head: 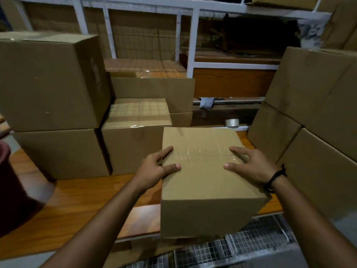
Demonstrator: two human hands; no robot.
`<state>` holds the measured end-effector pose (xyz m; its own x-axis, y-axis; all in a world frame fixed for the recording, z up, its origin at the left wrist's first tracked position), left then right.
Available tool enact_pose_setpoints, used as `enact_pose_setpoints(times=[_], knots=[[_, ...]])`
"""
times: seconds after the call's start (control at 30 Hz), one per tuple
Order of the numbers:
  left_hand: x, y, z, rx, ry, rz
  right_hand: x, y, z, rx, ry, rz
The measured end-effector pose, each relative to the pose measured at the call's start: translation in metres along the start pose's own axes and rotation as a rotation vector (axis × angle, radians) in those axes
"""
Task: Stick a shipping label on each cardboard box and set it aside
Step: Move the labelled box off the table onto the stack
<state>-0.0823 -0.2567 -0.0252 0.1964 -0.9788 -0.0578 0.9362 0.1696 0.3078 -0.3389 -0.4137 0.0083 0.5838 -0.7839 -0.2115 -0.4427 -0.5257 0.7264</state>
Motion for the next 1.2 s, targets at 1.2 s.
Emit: enact_pose_setpoints(times=[1.2], knots=[[0.295, -0.159, 0.063, 0.093, 0.009, 0.094, 0.213, 0.210, 0.163, -0.250, -0.089, 0.037]])
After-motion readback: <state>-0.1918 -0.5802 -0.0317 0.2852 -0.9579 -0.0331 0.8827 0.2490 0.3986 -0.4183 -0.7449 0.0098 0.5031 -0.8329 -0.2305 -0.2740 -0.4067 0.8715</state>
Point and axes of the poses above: each hand's wrist, its own x-axis towards the middle knuckle, its own y-axis out of the back of the hand, z = x × y, the point moved 4 cm from there along x, towards the middle knuckle, and after that the axes turned 11 degrees about -z, right-handed, at the moved point
